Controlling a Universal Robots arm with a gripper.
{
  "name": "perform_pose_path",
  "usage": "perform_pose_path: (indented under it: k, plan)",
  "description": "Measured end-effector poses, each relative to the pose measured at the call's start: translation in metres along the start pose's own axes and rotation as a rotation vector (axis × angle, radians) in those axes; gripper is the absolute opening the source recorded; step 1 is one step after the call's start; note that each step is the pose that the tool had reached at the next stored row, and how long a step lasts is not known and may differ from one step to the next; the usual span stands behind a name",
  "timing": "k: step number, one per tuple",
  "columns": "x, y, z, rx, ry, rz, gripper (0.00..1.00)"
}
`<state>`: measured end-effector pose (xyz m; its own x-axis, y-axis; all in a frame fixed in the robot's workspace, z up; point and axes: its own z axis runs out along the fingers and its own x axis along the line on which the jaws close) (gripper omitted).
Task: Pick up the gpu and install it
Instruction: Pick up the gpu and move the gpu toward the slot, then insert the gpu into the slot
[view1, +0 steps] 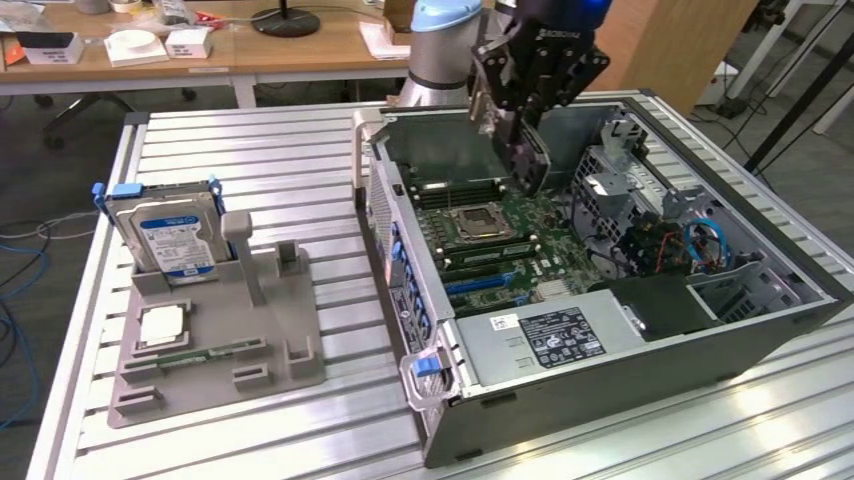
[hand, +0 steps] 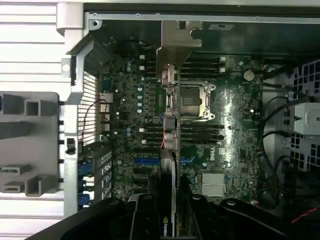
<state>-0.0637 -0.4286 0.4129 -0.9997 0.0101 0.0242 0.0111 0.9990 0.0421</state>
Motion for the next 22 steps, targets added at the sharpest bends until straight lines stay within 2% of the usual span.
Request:
perform_pose_path:
  k: [7,14,17,22]
  plan:
    - [-0.026,0.0008,-0.0003,-0.0012,0.0000,0.000,0.26]
    - [-0.048,0.0013,-0.0005,-0.0021,0.0001,0.000,0.26]
    - [-0.053,0.0013,-0.0005,-0.0022,0.0001,0.000,0.26]
    - [-0.054,0.0013,-0.0005,-0.0021,0.0001,-0.002,0.26]
